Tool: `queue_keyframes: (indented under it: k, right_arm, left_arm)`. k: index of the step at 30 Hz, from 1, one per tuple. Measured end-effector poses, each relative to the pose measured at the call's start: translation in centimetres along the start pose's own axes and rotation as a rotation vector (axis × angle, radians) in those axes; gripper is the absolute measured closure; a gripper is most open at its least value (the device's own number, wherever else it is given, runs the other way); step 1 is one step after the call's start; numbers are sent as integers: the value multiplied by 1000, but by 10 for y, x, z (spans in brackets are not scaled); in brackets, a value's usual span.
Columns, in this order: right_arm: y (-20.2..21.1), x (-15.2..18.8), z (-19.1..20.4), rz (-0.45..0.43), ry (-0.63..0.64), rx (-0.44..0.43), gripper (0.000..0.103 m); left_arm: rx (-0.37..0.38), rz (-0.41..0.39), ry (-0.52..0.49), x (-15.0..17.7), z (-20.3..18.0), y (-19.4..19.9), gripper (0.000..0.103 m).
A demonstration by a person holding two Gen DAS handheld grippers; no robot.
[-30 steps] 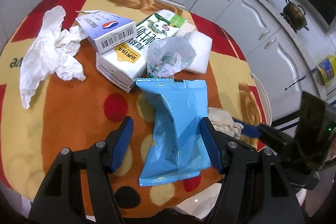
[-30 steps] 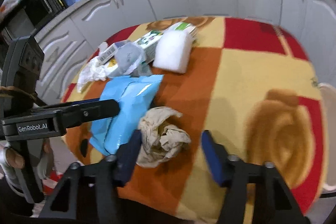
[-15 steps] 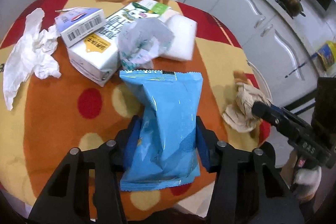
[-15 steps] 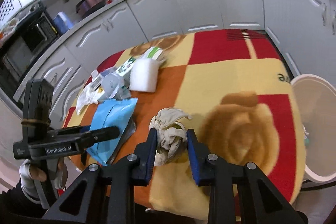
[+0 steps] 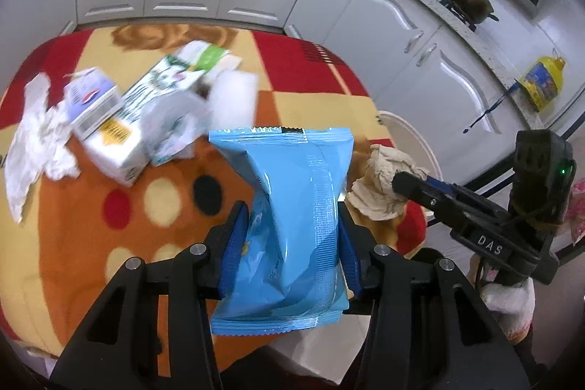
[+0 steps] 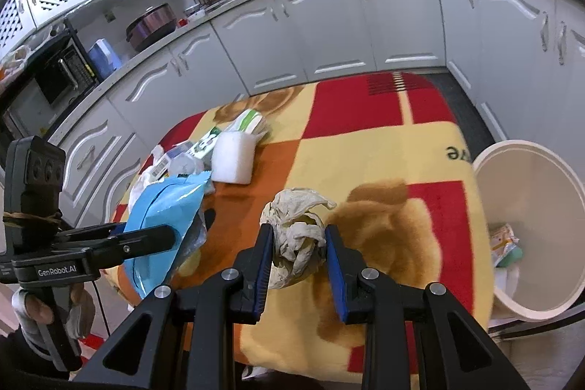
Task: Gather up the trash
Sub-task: 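Grasp the blue wrapper with the left tool while the right tool grasps crumpled paper, then carry wrapper and paper over the white bin and open both tools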
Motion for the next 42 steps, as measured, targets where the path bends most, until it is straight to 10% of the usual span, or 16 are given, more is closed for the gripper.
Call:
queue_keyframes:
  k: [42]
  right_arm:
    - [96,-10,-168,-186,-270,281,76]
  left_arm:
    - [58,30,-264,-68,-174,-118,58]
Point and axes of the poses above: each gripper's, at about its wrist camera, not at the fingertips, and y roughly against the way its jaws point, z to its left, x to its underside, the point moved 5 cm from there along -y, roughly the way its jaws point, and after that the axes turned 4 degrees about -y, right-handed, at the moved point
